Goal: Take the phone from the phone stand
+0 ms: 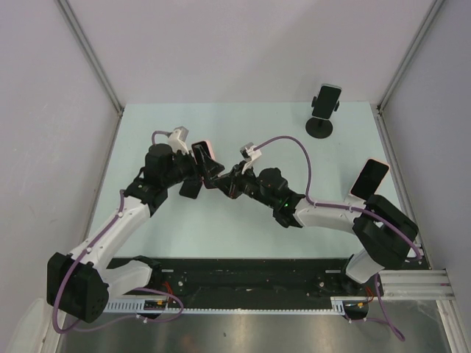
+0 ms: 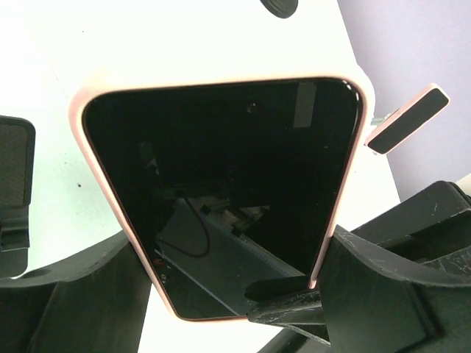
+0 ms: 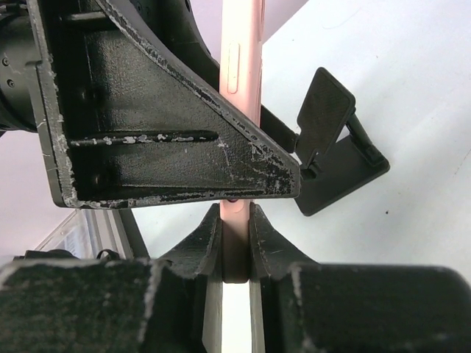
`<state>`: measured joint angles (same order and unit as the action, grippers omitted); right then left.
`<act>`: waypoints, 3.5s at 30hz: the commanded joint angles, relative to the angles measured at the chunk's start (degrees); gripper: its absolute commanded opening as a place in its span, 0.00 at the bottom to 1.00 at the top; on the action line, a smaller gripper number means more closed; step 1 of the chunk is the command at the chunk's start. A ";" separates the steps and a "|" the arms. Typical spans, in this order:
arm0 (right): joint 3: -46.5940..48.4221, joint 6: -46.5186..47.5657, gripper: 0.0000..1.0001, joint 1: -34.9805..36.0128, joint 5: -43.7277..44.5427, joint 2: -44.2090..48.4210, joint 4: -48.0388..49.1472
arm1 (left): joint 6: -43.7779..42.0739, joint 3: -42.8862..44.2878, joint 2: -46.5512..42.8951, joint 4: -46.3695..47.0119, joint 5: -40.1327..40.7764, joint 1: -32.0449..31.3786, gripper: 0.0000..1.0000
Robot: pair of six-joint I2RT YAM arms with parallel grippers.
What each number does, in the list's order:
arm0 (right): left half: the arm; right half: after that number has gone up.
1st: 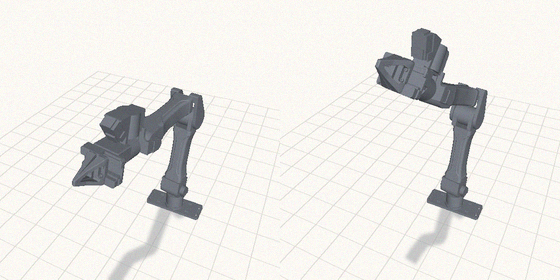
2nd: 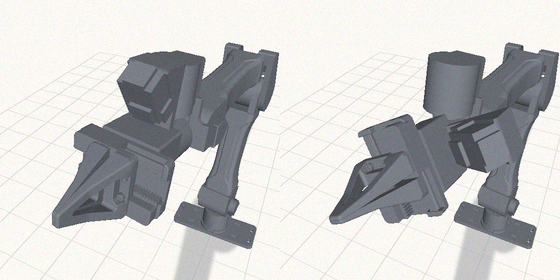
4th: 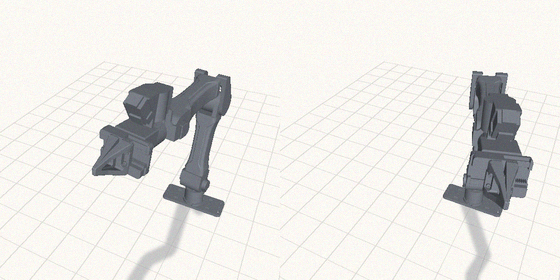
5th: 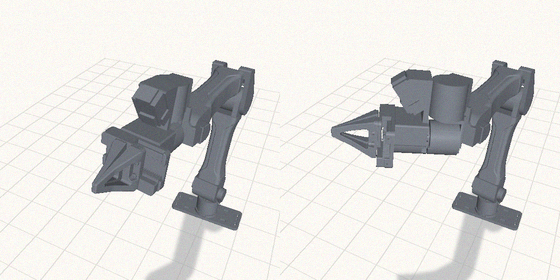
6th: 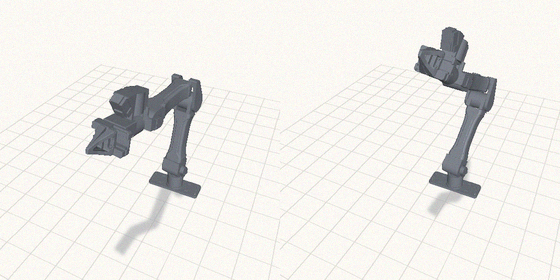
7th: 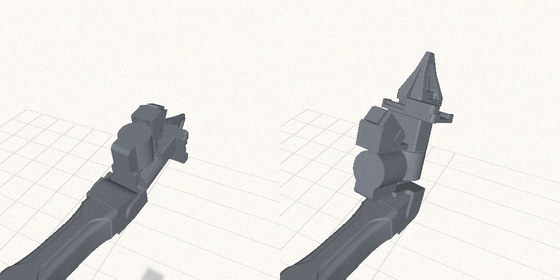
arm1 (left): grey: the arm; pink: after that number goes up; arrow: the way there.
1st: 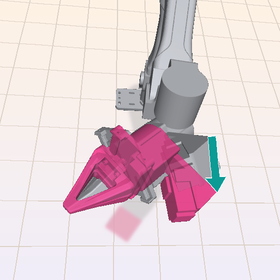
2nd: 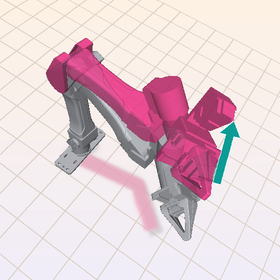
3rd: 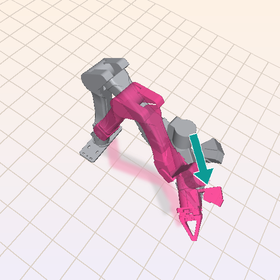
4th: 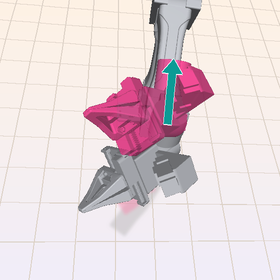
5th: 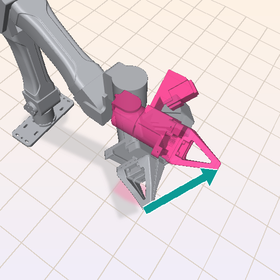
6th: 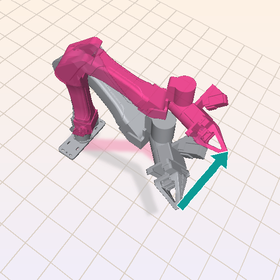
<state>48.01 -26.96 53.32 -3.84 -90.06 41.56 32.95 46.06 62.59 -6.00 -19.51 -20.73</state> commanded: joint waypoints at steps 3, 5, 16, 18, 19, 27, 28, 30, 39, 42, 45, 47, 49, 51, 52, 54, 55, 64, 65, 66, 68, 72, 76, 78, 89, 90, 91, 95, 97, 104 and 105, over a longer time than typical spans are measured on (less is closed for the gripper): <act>1.13 -2.21 0.00 0.12 2.34 4.19 -3.14 | -3.24 1.04 -4.39 3.98 -0.54 -0.19 0.76; 0.51 -2.74 0.00 0.03 3.04 5.68 -4.20 | -4.81 1.05 -5.72 3.63 0.52 -0.27 0.93; -8.44 -5.64 0.00 -6.81 5.33 19.39 -17.03 | -13.69 0.43 -20.37 -0.50 16.15 -0.27 1.00; -9.95 -6.26 0.00 -8.75 4.72 22.38 -19.05 | -14.66 -0.79 -23.46 -0.77 18.53 -0.27 1.00; -10.56 -6.61 0.00 -9.98 4.45 23.34 -19.84 | -16.15 -1.32 -26.61 -0.77 19.32 -0.27 1.00; -12.24 -9.07 0.00 -24.38 -0.64 26.87 -31.01 | -24.24 -11.16 -44.91 -0.77 28.64 -0.27 1.00; -12.24 -9.16 0.00 -25.71 -1.34 26.17 -31.54 | -25.64 -12.04 -46.05 -0.77 29.00 -0.27 1.00; -12.24 -9.51 0.00 -29.30 -3.62 25.29 -32.94 | -26.01 -14.15 -48.34 -0.77 29.61 -0.27 1.00; -12.24 -6.79 0.00 -38.11 -7.32 18.44 -37.96 | -26.62 -16.36 -47.21 -0.77 30.05 -0.36 1.00; -12.24 -5.21 0.00 -41.01 -9.17 15.45 -38.05 | -26.71 -16.53 -47.56 -0.77 30.14 -0.36 1.00; -12.24 -2.93 0.00 -43.03 -12.41 12.73 -36.47 | -26.53 -16.53 -47.73 -0.77 30.14 -0.36 1.00; -12.15 -2.05 0.00 -44.61 -15.22 11.41 -35.15 | -26.62 -16.62 -47.82 -0.77 30.05 -0.36 1.00; -12.15 -1.17 0.00 -45.41 -16.37 9.47 -34.62 | -26.62 -16.71 -47.91 -0.77 30.14 -0.45 1.00; -12.06 -0.12 0.00 -46.28 -16.82 8.24 -34.62 | -26.71 -16.71 -47.82 -0.77 30.32 -0.45 1.00; -11.97 0.33 0.00 -46.55 -16.73 6.93 -34.70 | -26.71 -16.71 -47.82 -0.85 30.23 -0.45 1.00; -11.80 1.12 0.06 -47.34 -16.55 5.69 -34.97 | -26.62 -16.80 -47.65 -0.77 30.32 -0.45 1.00; -11.80 1.38 0.10 -47.60 -16.55 4.64 -35.06 | -26.53 -16.80 -47.56 -0.77 30.23 -0.45 1.00; -7.76 4.37 0.43 -48.13 -11.99 1.29 -39.36 | -26.62 -16.88 -47.29 -0.77 29.97 -0.54 1.00; -7.32 4.81 0.44 -48.13 -10.59 0.94 -39.71 | -26.53 -16.88 -47.21 -0.85 30.05 -0.54 1.00; -7.05 5.07 0.47 -48.22 -10.14 0.85 -40.06 | -26.53 -16.80 -47.21 -0.77 30.05 -0.54 1.00; -6.35 5.51 0.49 -48.13 -8.83 0.50 -40.42 | -26.62 -16.80 -47.29 -0.77 30.14 -0.54 1.00; -5.38 6.21 0.63 -47.96 -6.89 0.24 -41.30 | -26.53 -16.88 -47.03 -0.77 30.23 -0.63 1.00; -4.68 7.10 0.75 -47.08 -4.43 0.41 -43.30 | -26.53 -16.97 -47.03 -0.77 30.23 -0.71 1.00; -4.33 7.53 0.83 -46.47 -2.85 0.41 -44.10 | -26.62 -16.97 -46.94 -0.77 30.23 -0.71 1.00; -2.13 11.31 1.00 -37.24 5.94 17.07 -49.38 | -26.18 -16.53 -41.33 -0.85 30.14 -0.80 1.00; -1.96 11.49 1.00 -36.54 6.47 18.94 -50.25 | -26.18 -16.36 -40.27 -0.77 29.71 -0.80 1.00; -1.87 11.49 1.00 -35.05 6.65 21.48 -50.78 | -26.09 -15.83 -37.65 -0.85 29.18 -0.80 1.00; -1.08 10.70 1.00 -34.34 2.35 35.35 -53.42 | -26.62 -13.20 -29.03 -2.34 27.07 -0.63 1.00; -0.73 11.40 1.00 -34.33 2.69 39.77 -54.65 | -27.32 -10.65 -23.67 -3.40 27.15 -0.45 1.00; 0.51 15.79 1.00 -35.30 5.94 55.07 -62.46 | -29.87 -2.22 -7.85 -5.86 24.52 0.69 1.00; 0.51 16.41 1.00 -35.39 6.90 57.69 -63.26 | -30.13 0.23 -4.09 -6.30 23.82 0.95 1.00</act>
<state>46.83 -13.89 18.46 0.25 -37.45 -15.55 6.15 39.24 51.99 -11.60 7.55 -20.82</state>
